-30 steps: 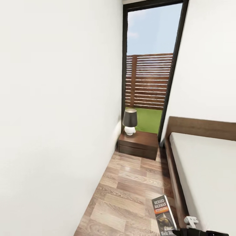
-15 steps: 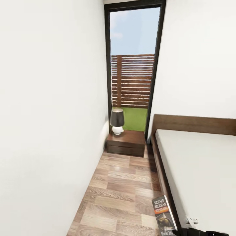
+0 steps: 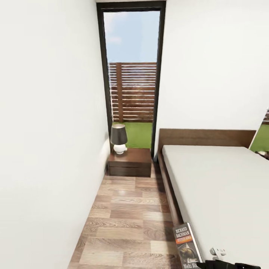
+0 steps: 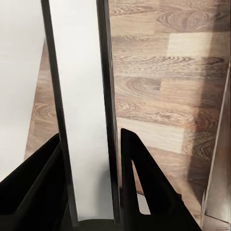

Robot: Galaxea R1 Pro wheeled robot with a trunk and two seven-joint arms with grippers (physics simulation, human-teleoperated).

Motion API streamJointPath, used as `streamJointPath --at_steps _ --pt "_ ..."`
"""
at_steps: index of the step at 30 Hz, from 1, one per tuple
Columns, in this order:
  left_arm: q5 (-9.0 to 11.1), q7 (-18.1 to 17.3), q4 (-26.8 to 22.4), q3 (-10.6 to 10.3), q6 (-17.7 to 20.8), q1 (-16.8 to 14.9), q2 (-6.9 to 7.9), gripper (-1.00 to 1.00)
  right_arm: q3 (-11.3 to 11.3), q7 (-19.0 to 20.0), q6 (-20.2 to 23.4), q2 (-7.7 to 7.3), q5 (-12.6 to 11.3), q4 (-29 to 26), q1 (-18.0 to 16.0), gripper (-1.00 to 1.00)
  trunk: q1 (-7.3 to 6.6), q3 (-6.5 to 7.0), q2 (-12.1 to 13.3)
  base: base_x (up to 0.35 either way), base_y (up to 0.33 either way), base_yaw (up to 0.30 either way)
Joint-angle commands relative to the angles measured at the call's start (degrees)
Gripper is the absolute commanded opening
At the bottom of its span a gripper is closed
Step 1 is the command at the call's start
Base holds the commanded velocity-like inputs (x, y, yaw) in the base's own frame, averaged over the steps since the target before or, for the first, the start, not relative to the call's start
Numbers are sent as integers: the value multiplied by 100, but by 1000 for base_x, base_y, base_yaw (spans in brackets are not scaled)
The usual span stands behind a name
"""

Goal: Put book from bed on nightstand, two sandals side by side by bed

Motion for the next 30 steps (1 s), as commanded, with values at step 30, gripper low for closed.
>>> streamJointPath --at_steps 30 --pt "-59 -12 4 49 -24 -1 0 100 -20 15 61 1 -57 0 -4 -100 2 -5 -7 253 0 -37"
